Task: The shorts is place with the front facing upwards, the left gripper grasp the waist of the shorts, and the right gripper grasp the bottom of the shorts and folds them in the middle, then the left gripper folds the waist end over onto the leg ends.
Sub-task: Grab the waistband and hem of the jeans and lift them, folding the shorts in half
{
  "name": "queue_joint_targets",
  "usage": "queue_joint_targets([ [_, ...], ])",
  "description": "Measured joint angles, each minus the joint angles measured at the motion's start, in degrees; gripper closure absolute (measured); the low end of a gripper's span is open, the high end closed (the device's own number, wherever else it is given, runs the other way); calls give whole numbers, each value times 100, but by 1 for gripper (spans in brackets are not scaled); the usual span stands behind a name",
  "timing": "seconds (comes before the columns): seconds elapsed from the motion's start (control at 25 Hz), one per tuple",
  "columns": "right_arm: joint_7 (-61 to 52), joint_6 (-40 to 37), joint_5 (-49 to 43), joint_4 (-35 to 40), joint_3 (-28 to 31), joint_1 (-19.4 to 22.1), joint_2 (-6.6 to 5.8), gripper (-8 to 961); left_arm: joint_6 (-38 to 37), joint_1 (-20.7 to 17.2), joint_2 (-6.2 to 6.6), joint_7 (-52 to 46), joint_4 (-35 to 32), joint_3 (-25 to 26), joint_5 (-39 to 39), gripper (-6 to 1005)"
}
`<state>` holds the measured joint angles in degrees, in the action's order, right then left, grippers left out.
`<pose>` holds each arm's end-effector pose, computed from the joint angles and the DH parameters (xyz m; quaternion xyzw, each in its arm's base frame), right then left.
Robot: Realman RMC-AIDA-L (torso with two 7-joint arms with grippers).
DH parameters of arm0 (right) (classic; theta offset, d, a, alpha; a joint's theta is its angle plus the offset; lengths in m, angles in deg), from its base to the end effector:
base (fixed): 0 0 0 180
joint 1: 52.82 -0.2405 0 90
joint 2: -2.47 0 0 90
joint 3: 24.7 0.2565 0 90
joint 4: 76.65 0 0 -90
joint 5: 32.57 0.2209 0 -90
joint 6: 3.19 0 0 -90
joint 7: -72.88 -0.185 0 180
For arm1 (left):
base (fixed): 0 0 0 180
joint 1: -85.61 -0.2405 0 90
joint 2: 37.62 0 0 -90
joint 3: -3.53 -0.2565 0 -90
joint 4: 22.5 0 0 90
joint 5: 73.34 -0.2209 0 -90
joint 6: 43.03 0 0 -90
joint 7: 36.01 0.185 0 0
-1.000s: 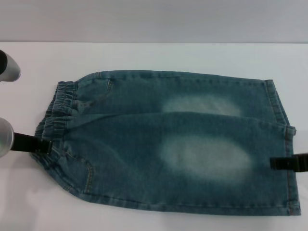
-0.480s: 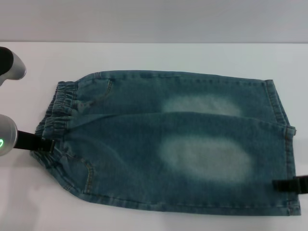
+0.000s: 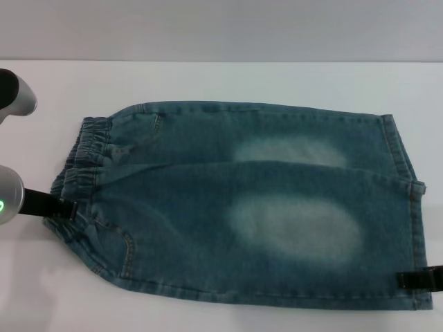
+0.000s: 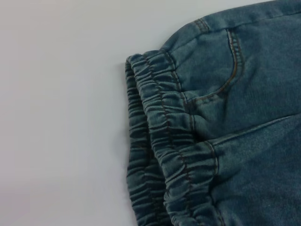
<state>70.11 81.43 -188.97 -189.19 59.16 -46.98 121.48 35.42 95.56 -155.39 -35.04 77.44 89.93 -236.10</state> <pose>0.2573 0.2503 -0.0060 -0.7427 0.5811 -0.1096 0.3141 -0.2522 0.3285 -0.0009 -0.7776 -0.4901 0.1337 0.3705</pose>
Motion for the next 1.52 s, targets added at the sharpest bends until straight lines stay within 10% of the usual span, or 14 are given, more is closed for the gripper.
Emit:
queue_joint_targets([
  [1.52,-180,-183,-302,261,-427,-49,0,189,13,138,-9,61,-102,0,-1,968],
])
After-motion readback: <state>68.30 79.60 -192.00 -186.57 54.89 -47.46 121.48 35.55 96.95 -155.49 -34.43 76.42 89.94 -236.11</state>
